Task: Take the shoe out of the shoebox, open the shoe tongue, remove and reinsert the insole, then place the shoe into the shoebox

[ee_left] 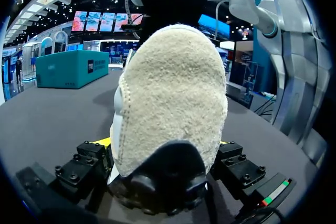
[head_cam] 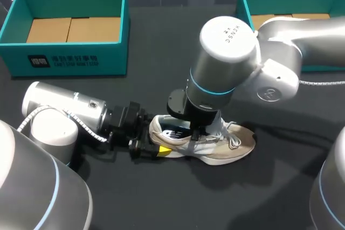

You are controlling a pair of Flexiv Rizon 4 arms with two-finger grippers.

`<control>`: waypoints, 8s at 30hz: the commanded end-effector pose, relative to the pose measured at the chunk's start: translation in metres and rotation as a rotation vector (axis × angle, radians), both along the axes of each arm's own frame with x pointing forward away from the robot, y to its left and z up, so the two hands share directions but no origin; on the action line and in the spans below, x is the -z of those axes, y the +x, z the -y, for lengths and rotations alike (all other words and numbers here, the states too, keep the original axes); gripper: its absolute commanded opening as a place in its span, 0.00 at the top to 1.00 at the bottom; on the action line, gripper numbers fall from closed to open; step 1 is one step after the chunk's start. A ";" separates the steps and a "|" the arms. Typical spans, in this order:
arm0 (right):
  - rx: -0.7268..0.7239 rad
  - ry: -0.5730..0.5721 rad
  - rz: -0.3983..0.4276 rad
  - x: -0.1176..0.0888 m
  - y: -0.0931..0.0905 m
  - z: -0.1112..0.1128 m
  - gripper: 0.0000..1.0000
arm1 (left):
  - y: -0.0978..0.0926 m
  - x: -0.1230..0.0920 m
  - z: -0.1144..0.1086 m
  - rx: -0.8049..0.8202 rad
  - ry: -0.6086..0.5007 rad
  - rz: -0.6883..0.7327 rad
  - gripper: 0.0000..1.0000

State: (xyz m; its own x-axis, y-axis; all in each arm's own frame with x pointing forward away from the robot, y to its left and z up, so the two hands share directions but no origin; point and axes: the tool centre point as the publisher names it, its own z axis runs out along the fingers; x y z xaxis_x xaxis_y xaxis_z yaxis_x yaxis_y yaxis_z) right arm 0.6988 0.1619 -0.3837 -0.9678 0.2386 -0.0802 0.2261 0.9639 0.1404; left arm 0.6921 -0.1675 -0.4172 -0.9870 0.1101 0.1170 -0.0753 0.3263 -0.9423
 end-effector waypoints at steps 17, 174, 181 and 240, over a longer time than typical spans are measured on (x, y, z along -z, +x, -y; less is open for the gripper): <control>0.000 0.064 -0.160 0.042 -0.013 -0.002 0.61 | 0.001 0.001 0.002 -0.001 0.000 0.000 1.00; -0.358 0.470 -0.339 -0.035 -0.004 -0.024 1.00 | 0.001 0.001 0.002 -0.001 0.000 0.000 1.00; -0.392 0.464 -0.351 -0.042 -0.008 -0.031 1.00 | 0.001 0.001 0.002 -0.001 0.000 0.000 1.00; -0.340 0.569 -0.593 -0.045 -0.015 -0.062 0.88 | 0.001 0.001 0.002 -0.001 0.000 0.000 1.00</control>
State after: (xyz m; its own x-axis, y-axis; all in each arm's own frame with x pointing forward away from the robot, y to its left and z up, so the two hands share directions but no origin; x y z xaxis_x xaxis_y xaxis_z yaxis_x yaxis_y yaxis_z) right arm 0.6841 0.2203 -0.3354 -0.8388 -0.2176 0.4990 0.1281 0.8119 0.5695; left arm 0.6920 -0.1679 -0.4173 -0.9871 0.1091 0.1167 -0.0754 0.3261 -0.9423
